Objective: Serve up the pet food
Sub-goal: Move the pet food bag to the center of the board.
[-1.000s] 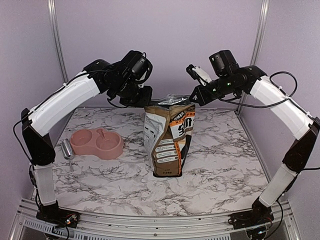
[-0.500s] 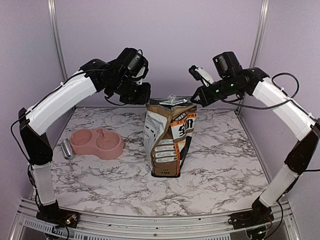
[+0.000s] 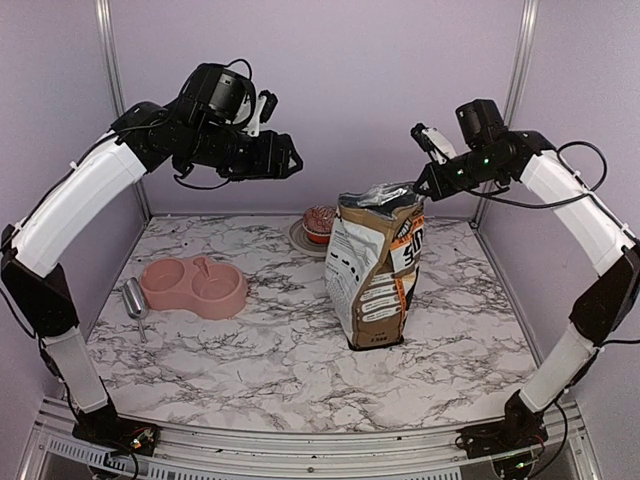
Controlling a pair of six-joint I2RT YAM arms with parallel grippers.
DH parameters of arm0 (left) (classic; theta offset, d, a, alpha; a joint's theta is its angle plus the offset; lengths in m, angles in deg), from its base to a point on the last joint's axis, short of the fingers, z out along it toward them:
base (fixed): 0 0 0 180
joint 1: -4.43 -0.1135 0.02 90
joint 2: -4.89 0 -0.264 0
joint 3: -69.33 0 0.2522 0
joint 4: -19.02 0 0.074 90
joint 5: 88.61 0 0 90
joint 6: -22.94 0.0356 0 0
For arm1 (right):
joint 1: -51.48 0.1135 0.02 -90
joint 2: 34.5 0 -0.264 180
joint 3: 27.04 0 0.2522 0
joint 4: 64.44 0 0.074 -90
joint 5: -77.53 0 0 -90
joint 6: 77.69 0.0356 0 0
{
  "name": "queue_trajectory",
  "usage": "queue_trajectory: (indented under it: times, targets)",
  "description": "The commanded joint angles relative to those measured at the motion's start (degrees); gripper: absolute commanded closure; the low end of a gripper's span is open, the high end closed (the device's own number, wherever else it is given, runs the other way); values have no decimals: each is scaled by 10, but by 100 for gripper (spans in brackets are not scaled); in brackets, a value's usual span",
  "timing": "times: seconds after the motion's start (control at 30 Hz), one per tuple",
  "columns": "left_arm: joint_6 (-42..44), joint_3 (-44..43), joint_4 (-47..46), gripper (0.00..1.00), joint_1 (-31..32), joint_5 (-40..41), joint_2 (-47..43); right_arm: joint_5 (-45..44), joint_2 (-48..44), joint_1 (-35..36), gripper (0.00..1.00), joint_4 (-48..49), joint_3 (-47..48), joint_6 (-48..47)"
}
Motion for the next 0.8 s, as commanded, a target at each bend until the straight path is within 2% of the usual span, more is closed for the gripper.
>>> queue_trajectory:
  times: [0.0,0.17,0.27,0.43,0.57,0.63,0.77]
  targets:
    - [11,73,-7,24,-1,72,-58,19,-67,-46,100,116,51,-31]
    - [-11,232,-8,4,-3,203,-155,97,-61,-62,100,143,50,-26]
    - [-36,332,-6,1,-13,253,-221,129,-60,-62,97,163,31,-12]
    - [-93,481,-1,1,-46,268,-314,127,-65,-62,69,184,11,5]
    - [-125,552,15,1,-69,268,-359,122,-73,-62,47,200,4,17]
    - [-142,578,22,1,-84,268,-376,116,-80,-62,40,211,-2,26]
    - [-171,629,27,1,-117,263,-396,112,-106,-62,34,246,-22,40]
